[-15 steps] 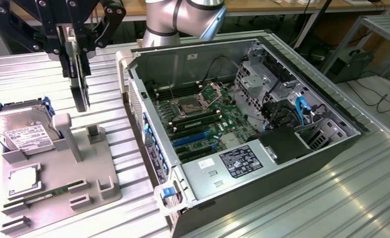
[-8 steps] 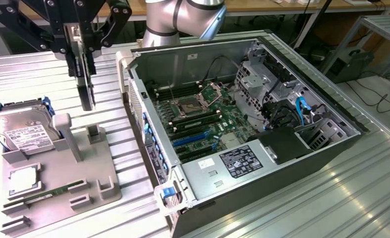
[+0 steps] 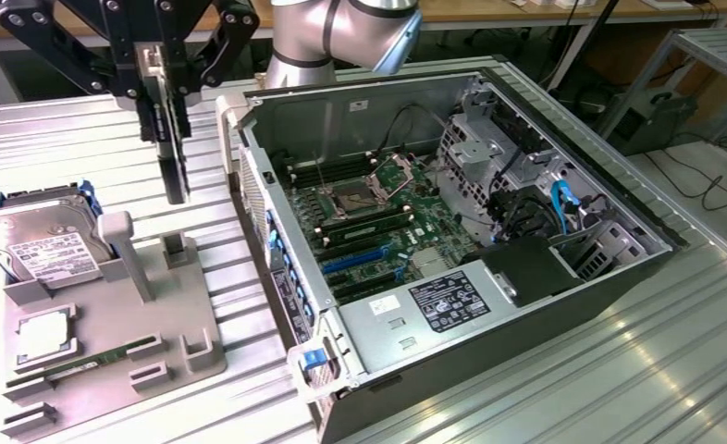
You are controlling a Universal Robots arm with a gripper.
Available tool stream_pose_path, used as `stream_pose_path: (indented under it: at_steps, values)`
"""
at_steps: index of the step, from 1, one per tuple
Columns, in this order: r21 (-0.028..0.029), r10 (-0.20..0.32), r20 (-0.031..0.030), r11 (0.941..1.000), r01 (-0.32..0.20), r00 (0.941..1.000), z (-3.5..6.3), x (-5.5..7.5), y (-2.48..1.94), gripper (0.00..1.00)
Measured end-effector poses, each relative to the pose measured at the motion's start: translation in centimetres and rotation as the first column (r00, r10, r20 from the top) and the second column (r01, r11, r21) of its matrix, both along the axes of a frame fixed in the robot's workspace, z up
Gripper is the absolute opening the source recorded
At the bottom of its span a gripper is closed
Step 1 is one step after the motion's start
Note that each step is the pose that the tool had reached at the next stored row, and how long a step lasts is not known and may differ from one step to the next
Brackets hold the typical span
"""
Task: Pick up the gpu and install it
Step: 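Pick up the gpu and move the gpu toward the slot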
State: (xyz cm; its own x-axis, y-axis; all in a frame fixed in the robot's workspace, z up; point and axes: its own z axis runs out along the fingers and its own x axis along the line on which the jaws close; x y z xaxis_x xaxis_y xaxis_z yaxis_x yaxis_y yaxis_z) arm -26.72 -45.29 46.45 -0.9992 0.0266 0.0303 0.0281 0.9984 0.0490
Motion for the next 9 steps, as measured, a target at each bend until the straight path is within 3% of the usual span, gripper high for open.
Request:
stream_pose_path:
  at_steps: [9]
  values:
    - [0.0,0.0,0.0,1.0,0.0,1.0,0.0,0.93,0.0,0.27]
